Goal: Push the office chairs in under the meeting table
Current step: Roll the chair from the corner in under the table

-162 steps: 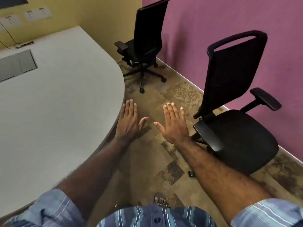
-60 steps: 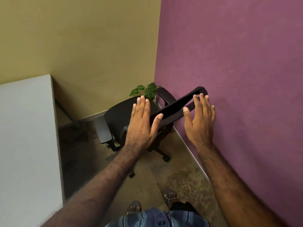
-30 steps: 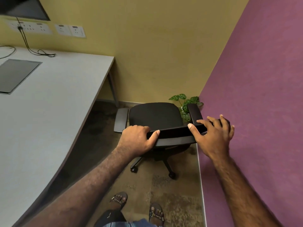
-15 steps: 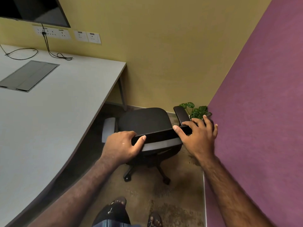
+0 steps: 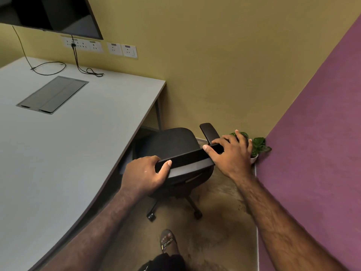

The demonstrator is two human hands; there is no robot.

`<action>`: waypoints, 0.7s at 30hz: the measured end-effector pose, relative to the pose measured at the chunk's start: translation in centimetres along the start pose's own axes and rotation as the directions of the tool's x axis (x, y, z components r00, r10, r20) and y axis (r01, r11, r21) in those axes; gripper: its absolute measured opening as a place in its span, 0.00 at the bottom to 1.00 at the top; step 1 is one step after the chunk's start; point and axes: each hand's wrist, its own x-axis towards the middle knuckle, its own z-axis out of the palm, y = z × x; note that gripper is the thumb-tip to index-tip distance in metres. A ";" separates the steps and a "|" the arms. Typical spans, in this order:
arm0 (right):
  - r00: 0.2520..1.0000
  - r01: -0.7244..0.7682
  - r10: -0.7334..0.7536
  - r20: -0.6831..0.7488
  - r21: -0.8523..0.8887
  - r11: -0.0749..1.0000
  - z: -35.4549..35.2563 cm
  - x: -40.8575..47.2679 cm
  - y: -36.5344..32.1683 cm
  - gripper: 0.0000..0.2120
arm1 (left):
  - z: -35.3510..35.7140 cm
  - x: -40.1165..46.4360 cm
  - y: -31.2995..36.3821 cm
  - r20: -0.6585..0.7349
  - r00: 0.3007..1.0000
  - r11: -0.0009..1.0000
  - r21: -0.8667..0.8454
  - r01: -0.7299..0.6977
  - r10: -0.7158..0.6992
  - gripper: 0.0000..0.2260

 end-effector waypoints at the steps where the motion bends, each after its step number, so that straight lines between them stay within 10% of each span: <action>1: 1.000 0.007 -0.007 0.009 0.002 1.000 0.2 0.9 -0.4 0.36 | -0.1 0.6 -0.4 -0.002 1.000 1.000 -0.008 0.013 -0.013 0.35; 21: 0.852 0.402 -0.399 0.340 0.063 0.913 3.3 17.0 -9.0 0.22 | -0.2 9.7 -6.2 -0.068 0.987 0.989 -0.011 0.146 -0.146 0.33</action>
